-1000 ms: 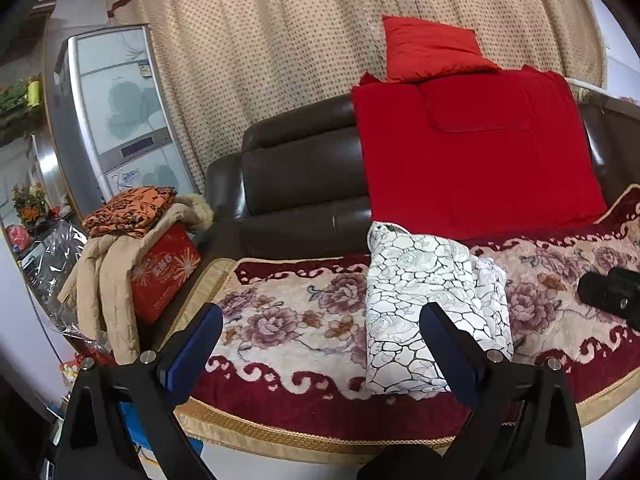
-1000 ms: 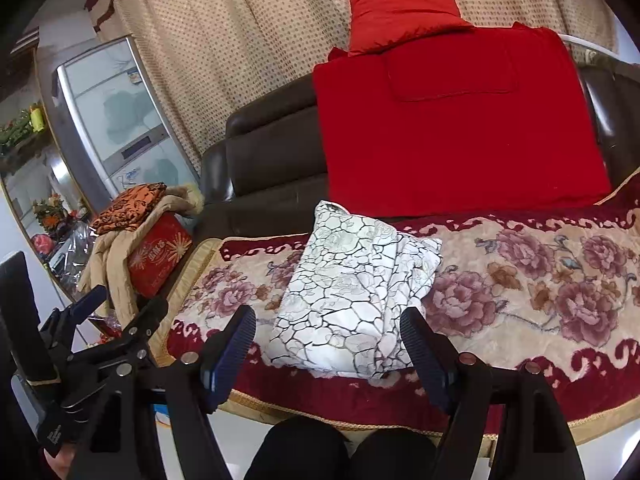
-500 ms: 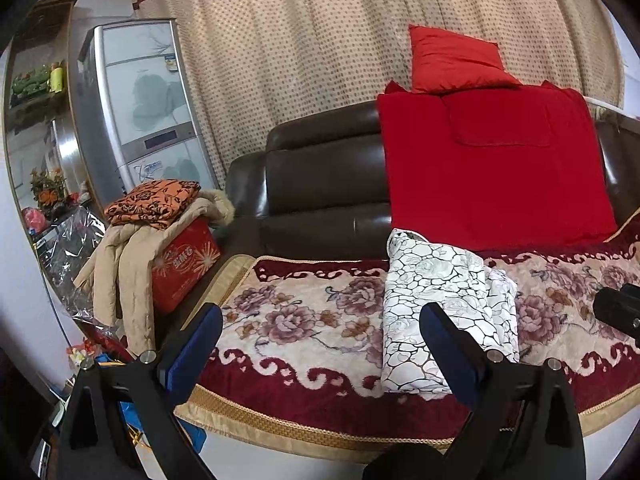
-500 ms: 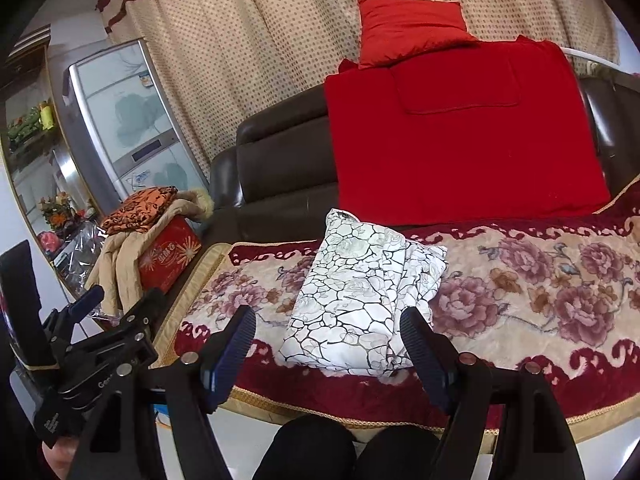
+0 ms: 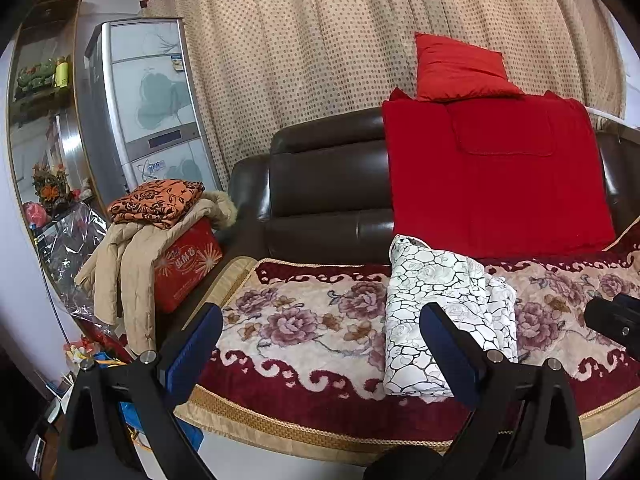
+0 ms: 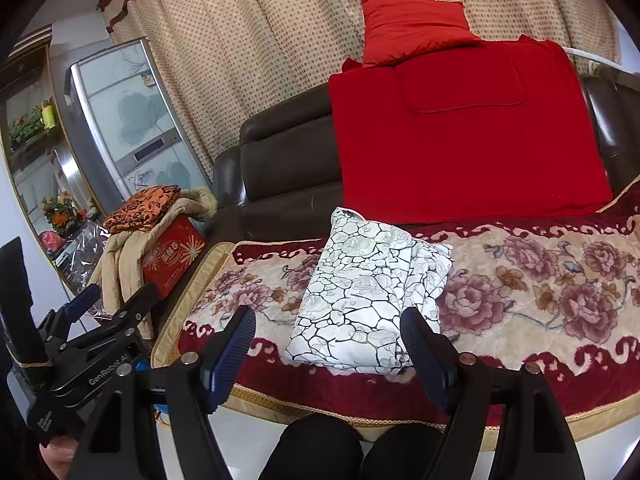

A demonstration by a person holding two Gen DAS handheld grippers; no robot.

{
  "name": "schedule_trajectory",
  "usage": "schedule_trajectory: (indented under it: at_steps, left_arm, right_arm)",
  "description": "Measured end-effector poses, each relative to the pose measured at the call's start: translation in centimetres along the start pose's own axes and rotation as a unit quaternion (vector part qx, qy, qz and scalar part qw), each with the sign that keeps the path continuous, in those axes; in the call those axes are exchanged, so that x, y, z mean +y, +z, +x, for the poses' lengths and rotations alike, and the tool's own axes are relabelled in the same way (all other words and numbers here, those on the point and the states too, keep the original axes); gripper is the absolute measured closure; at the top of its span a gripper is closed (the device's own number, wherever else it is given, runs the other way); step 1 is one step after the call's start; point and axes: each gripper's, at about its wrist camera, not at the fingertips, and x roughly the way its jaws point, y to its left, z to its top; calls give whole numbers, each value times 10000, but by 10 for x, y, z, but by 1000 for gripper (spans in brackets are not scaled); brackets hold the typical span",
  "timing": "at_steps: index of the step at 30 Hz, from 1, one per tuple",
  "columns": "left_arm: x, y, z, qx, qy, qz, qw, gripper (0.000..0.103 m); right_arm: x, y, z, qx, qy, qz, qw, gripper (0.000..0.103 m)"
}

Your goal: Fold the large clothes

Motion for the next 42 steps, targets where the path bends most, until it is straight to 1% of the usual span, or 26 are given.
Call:
schedule_trajectory:
  at_steps: [8,27,35,42]
  left_arm:
    - [7,1,2,-10,100,-83,9999,4]
    - [26,3,1,-83,352,-265,9990,4]
    - [33,3,-7,-151,391,-319,9986,4]
    - [37,3,-19,-254,388,-346,9983,4]
  right_arm:
    - [4,1,1,-79,-179,-49,9998,25]
    - [18,-1,4,-64,-189,-169,9997,25]
    - [23,0,0,-117,-206,-209,9995,25]
    - [28,-1,-12,-251,-254,-182,9992,25]
